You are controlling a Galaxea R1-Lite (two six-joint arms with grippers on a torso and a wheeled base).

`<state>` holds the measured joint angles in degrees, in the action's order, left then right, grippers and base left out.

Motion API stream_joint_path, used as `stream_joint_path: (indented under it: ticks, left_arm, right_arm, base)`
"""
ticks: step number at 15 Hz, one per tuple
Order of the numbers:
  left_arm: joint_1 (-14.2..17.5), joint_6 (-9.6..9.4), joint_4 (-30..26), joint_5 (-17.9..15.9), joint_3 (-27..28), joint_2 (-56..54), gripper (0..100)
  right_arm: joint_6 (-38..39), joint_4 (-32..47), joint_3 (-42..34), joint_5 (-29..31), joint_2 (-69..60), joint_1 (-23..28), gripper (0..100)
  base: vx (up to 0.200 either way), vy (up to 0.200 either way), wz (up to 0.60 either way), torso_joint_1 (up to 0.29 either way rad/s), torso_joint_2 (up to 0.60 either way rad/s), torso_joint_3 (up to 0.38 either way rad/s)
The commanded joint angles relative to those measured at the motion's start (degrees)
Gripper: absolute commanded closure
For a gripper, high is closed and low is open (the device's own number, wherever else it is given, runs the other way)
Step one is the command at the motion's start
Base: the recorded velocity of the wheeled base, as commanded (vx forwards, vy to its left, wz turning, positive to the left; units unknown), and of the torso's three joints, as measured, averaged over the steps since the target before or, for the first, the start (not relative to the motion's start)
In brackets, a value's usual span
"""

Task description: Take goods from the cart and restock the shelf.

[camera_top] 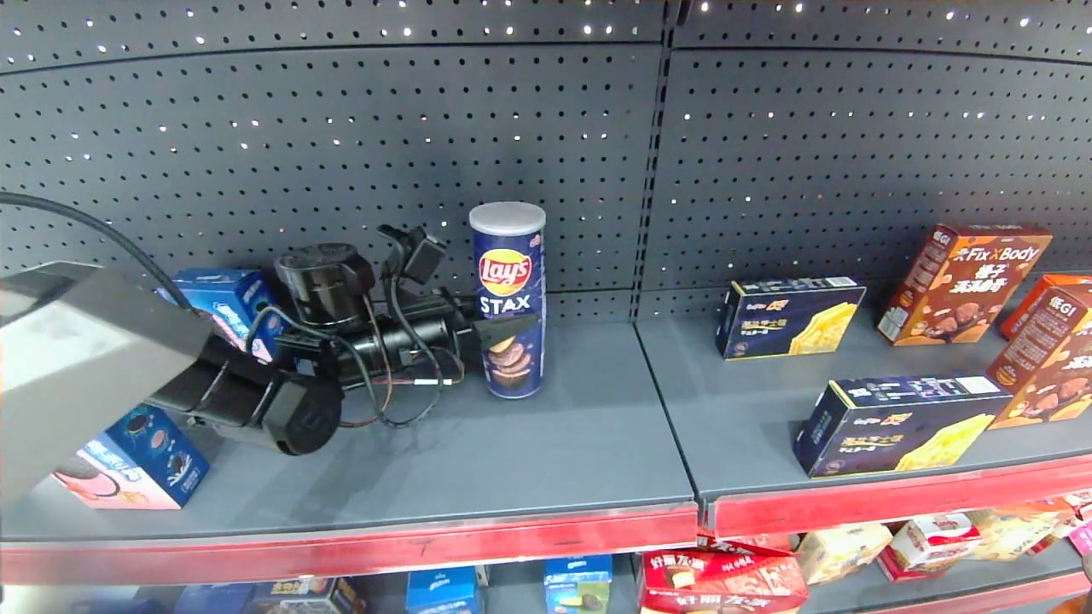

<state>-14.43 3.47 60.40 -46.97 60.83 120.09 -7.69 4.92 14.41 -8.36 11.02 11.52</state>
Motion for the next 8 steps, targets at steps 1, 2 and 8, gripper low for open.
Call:
stream_joint_path:
  ticks: [1, 2, 8]
  left_arm:
    - [-1.4, -0.05, 0.2, 4.1, -7.5, -10.2, 100]
    - [-2.2, -0.05, 0.2, 6.0, -11.0, -13.7, 100]
    - [-5.1, -0.40, 2.7, 8.7, -25.1, -22.9, 100]
  right_arm:
    - [0.0, 0.0, 0.1, 0.0, 0.1, 0.1, 100]
    - [0.0, 0.1, 0.2, 0.0, 0.1, 0.1, 100]
    - [0.1, 0.0, 0.3, 0.0, 0.3, 0.0, 100]
  base:
    - [0.000, 0.000, 0.00, 0.000, 0.00, 0.000]
    - [0.000, 0.000, 0.00, 0.000, 0.00, 0.000]
    - [0.000, 0.000, 0.00, 0.000, 0.00, 0.000]
